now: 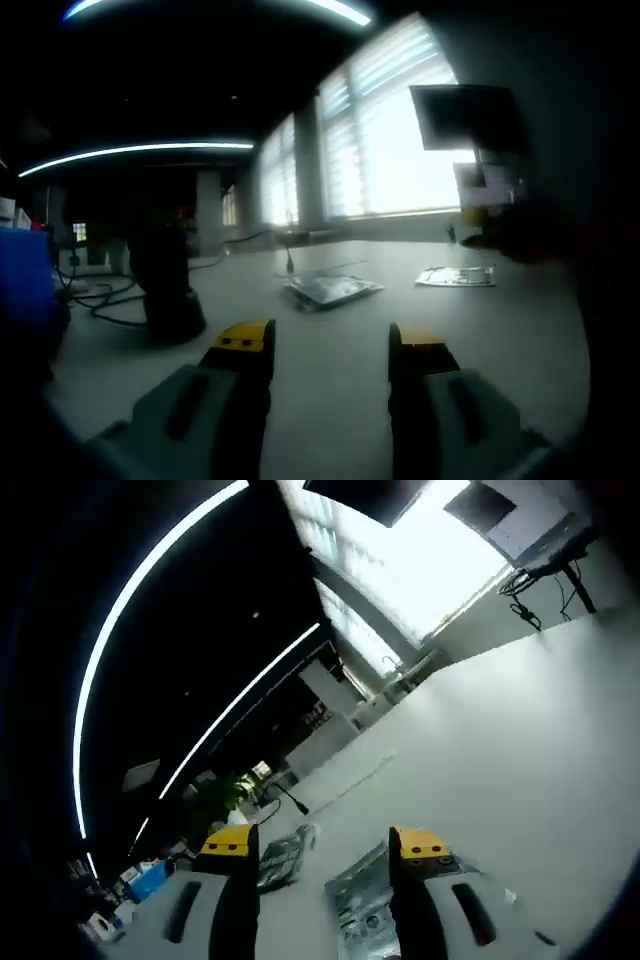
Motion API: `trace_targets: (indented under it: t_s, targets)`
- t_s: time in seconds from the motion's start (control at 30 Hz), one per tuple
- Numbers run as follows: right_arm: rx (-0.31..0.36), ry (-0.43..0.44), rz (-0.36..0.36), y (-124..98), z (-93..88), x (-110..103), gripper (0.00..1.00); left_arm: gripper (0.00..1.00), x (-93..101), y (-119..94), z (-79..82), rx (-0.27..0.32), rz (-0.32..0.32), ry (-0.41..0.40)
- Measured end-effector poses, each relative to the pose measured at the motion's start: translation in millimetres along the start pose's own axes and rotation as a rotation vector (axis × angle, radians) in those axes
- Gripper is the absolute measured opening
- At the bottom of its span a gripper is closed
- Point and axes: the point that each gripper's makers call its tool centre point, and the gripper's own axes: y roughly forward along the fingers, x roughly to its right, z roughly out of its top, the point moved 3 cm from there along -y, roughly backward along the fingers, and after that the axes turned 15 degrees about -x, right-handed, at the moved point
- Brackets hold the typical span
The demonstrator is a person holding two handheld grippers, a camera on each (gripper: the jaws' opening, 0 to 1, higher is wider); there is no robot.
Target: Clip sheet goods on table flip sheet goods clip sheet goods scan sheet goods put sheet goods back to table
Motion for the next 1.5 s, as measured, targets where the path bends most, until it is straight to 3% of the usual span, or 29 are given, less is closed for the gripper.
trace_targets:
  t_s: [0.17,0.3,0.4,0.5,0.6,0.7,0.8,0.93,0.97,1.1,1.2,1.5]
  targets:
    - [-0.086,-0.13,0.045,7,5.9,-6,0.49,0.38,-0.2,0,-0.2,-0.001,0.001,-0.001]
    - [-0.182,-0.38,-0.015,12,1.3,3,0.45,0.38,-0.6,0,-0.2,0.0,0.003,-0.002]
    - [-0.263,-0.494,-0.013,15,-7.7,9,0.45,0.38,-0.5,0,-0.2,-0.001,0.002,-0.001]
    - [-0.33,-0.54,-0.033,18,-14.5,20,0.44,0.38,-0.7,0,0.5,0.003,0.001,-0.004]
    - [-0.364,-0.708,0.001,23,-18.0,22,0.42,0.38,-0.8,0,0.4,0.003,0.001,-0.003]
    - [-0.438,-0.687,0.127,22,-33.7,14,0.45,0.38,-0.9,0,0.4,0.002,0.001,-0.003]
    - [-0.442,-0.72,0.1,25,-33.9,24,0.44,0.38,-1.0,0,0.5,0.003,0.001,-0.003]
    - [-0.468,-0.712,0.132,26,-37.8,37,0.44,0.38,-1.1,0,0.6,0.003,0.0,-0.004]
    - [-0.475,-0.745,0.125,25,-39.0,40,0.44,0.38,-1.2,1,0.6,0.003,0.0,-0.004]
    - [-0.486,-0.713,0.177,19,-45.6,35,0.45,0.38,-1.2,1,0.2,0.0,0.0,-0.002]
    - [-0.515,-0.802,0.132,20,-53.2,42,0.51,0.38,-1.0,1,0.1,-0.002,0.0,0.0]
    - [-0.475,-0.705,0.111,18,-57.2,46,0.5,0.38,-0.5,2,-0.1,-0.005,0.001,0.006]
